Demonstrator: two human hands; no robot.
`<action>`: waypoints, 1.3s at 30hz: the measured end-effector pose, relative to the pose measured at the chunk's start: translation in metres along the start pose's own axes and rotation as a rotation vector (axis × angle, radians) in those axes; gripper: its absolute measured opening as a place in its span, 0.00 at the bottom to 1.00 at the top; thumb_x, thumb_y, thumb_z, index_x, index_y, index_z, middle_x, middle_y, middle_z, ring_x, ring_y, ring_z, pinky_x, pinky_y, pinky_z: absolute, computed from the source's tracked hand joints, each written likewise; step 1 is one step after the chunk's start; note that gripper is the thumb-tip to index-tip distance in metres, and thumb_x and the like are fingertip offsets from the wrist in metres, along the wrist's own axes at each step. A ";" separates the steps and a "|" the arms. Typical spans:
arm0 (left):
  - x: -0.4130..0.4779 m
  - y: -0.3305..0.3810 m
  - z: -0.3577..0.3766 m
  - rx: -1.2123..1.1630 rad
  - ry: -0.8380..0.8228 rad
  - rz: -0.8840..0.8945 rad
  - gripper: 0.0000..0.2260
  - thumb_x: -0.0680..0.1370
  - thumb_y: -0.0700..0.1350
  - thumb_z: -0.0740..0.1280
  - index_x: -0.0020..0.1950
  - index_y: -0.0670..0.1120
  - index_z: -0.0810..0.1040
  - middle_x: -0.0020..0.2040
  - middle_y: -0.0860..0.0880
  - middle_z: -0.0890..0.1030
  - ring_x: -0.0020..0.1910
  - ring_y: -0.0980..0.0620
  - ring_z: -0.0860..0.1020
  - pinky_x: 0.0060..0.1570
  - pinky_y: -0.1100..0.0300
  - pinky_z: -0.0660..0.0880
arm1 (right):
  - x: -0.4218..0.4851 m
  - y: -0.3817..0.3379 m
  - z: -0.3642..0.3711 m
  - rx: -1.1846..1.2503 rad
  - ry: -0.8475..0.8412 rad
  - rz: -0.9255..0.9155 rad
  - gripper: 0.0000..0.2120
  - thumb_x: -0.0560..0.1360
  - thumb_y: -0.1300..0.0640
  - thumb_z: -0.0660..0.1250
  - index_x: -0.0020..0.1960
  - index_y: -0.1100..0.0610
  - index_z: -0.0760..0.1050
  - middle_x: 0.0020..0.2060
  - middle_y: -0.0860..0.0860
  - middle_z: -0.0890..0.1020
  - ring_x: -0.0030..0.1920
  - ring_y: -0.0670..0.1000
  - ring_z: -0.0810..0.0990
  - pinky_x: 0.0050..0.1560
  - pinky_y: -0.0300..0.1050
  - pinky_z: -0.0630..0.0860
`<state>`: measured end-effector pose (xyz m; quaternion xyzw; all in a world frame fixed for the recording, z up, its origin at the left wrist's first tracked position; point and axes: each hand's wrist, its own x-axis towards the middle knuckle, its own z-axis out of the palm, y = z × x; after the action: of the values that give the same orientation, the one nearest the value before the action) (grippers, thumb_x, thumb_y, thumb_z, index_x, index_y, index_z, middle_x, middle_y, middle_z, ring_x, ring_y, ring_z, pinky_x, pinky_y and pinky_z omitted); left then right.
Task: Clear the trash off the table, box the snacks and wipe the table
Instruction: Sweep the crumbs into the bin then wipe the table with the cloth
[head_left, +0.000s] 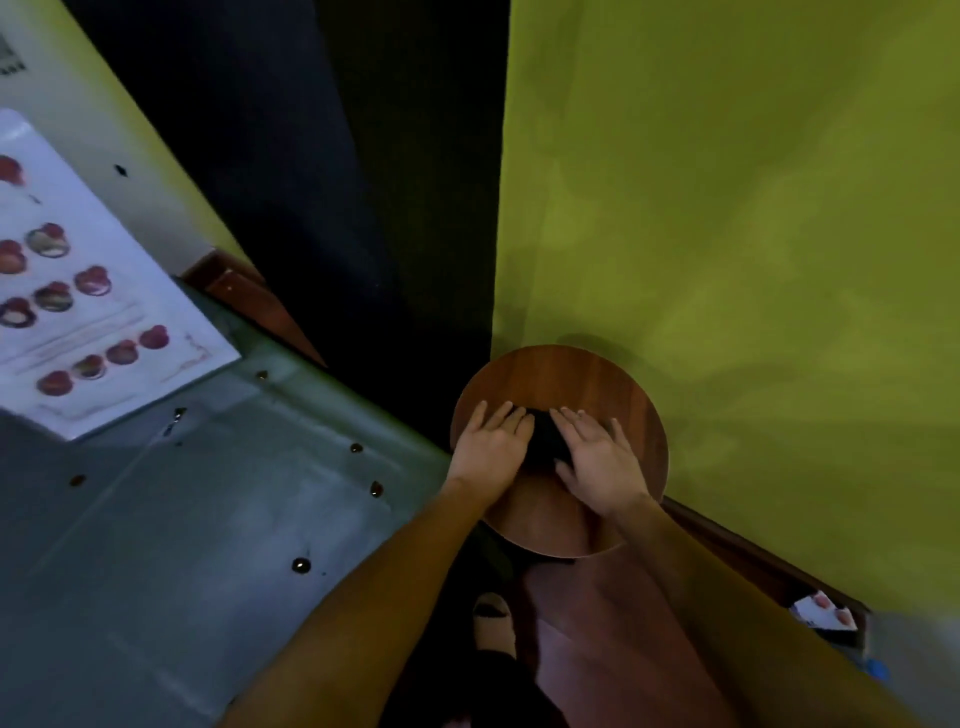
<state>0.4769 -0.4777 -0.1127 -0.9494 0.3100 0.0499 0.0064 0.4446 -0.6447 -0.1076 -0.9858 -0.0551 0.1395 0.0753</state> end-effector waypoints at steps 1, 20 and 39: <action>-0.006 -0.008 -0.005 0.000 0.021 0.003 0.20 0.71 0.44 0.54 0.53 0.47 0.83 0.50 0.51 0.85 0.55 0.53 0.81 0.59 0.52 0.75 | 0.003 -0.007 -0.006 0.027 0.035 -0.022 0.30 0.78 0.53 0.61 0.77 0.54 0.55 0.75 0.50 0.63 0.75 0.49 0.58 0.74 0.53 0.50; -0.431 -0.188 -0.087 0.057 0.586 -0.665 0.10 0.76 0.54 0.61 0.49 0.50 0.78 0.45 0.52 0.81 0.45 0.52 0.79 0.52 0.59 0.68 | -0.062 -0.427 -0.035 0.261 -0.015 -0.866 0.26 0.72 0.65 0.65 0.70 0.56 0.70 0.65 0.53 0.77 0.65 0.52 0.75 0.67 0.39 0.64; -0.798 -0.070 0.022 -0.290 0.174 -2.002 0.24 0.82 0.49 0.51 0.77 0.47 0.53 0.78 0.49 0.54 0.77 0.50 0.51 0.74 0.50 0.47 | -0.196 -0.705 0.092 0.140 -0.203 -0.777 0.28 0.79 0.61 0.56 0.77 0.57 0.51 0.69 0.60 0.69 0.63 0.61 0.74 0.60 0.57 0.74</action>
<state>-0.1245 0.0495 -0.0573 -0.7648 -0.6375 -0.0107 -0.0926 0.1693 0.0344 -0.0272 -0.8654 -0.4208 0.2007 0.1836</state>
